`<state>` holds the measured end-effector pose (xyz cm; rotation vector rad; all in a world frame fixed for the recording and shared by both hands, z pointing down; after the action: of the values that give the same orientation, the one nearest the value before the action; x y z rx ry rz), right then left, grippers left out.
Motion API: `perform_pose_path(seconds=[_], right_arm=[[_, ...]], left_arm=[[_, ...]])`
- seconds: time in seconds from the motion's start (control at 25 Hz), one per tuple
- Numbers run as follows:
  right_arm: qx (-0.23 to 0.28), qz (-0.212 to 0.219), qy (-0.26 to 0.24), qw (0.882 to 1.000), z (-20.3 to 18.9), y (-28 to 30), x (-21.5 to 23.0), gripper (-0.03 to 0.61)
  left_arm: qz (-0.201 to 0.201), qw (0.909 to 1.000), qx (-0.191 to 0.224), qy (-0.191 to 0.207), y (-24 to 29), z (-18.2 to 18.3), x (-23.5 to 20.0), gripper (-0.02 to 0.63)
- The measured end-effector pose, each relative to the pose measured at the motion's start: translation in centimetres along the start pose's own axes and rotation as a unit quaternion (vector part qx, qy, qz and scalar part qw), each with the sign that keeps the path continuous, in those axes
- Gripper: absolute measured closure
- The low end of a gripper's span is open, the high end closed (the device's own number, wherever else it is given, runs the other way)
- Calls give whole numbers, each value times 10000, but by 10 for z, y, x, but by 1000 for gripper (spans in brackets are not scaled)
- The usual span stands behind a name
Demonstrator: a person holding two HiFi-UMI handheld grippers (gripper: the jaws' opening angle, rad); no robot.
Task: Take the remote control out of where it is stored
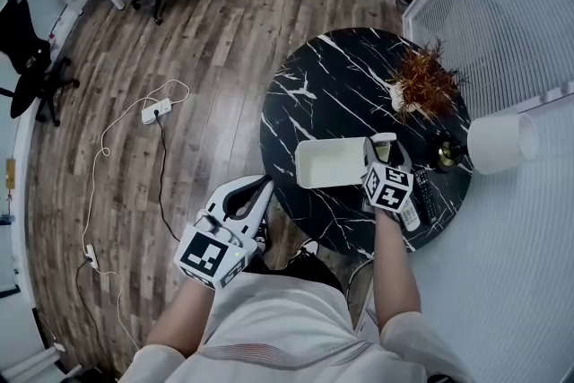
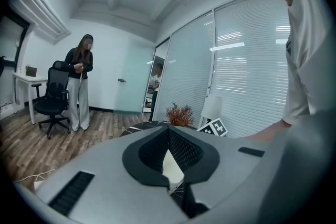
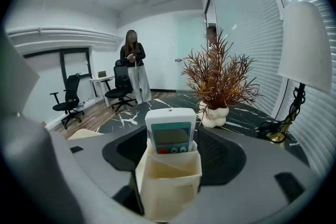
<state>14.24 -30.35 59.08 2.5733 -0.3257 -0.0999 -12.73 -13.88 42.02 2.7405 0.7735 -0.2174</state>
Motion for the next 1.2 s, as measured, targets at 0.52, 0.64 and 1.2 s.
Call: perform_pose_path(seconds=[0.52,0.64,1.2], right_arm=[[623,105,-87,9980,21,-17,-2,308],[859,146,-55,9962,35,-31,-1,308],[1380,560,-350,9882,64,-153,16,311]], left_arm=[[-127,9999,-93,18,9,-5,0,604],[-163,9998,-77,33,9,-3,4,604],[-708,9973,62,195,19,4,50,604]])
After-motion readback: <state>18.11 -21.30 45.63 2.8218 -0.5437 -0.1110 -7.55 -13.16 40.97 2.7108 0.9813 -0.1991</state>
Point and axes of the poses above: the fingertips, and each gripper's own axes: y forward along the fingers, x to its right, z out of its top, the point moved 3 cm from there along -y, backward along the fingers, and after that the axes turned 2 degrees about -y, right-handed, at the moved point
